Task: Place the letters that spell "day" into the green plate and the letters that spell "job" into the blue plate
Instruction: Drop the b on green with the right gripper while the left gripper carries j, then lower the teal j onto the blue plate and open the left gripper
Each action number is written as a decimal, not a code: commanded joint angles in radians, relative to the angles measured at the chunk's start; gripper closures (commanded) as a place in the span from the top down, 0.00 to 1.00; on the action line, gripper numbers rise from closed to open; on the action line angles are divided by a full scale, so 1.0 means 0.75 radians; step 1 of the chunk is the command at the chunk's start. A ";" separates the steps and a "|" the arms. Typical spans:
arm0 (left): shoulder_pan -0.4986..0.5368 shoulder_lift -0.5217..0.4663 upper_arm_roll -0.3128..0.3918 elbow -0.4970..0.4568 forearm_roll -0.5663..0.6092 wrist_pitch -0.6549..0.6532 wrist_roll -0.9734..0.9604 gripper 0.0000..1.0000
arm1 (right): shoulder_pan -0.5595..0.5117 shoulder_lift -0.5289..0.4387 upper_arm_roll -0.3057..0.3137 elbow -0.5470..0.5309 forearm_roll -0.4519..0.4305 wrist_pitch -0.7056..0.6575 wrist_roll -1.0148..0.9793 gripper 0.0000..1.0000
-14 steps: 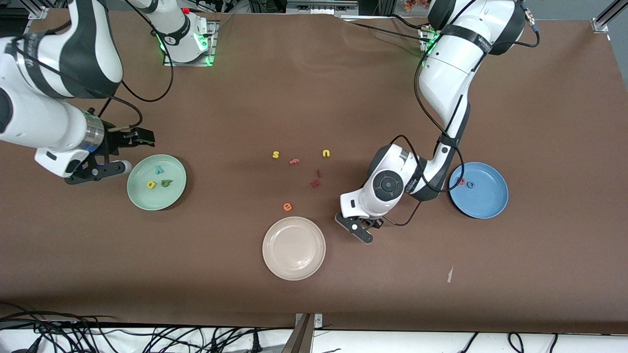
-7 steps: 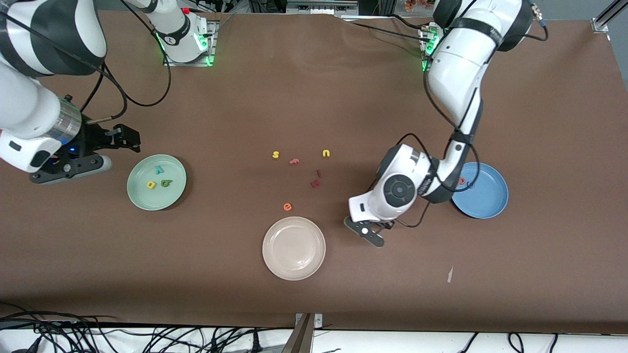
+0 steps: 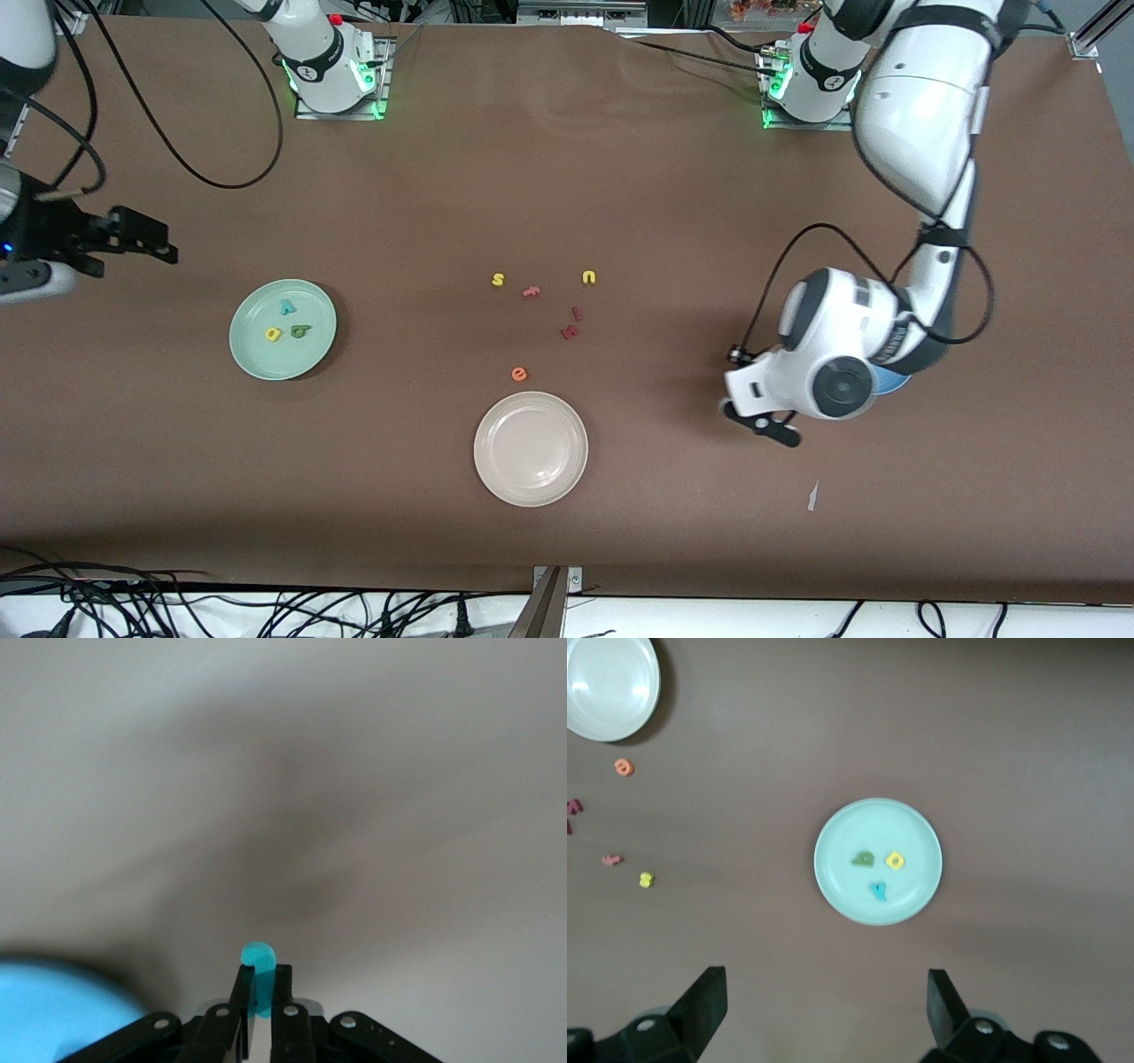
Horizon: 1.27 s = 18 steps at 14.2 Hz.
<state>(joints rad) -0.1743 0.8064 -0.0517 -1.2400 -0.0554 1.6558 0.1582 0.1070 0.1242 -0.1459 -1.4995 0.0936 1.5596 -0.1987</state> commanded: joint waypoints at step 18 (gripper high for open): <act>0.390 -0.501 -0.013 -0.983 0.200 0.750 0.096 0.99 | -0.061 -0.190 0.127 -0.240 -0.102 0.123 0.091 1.00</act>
<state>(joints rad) 0.1168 0.4702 -0.0546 -1.9548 0.0419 2.2198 0.2344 0.0662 -0.0195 -0.0544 -1.6950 0.0180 1.6708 -0.1504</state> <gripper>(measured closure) 0.846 0.000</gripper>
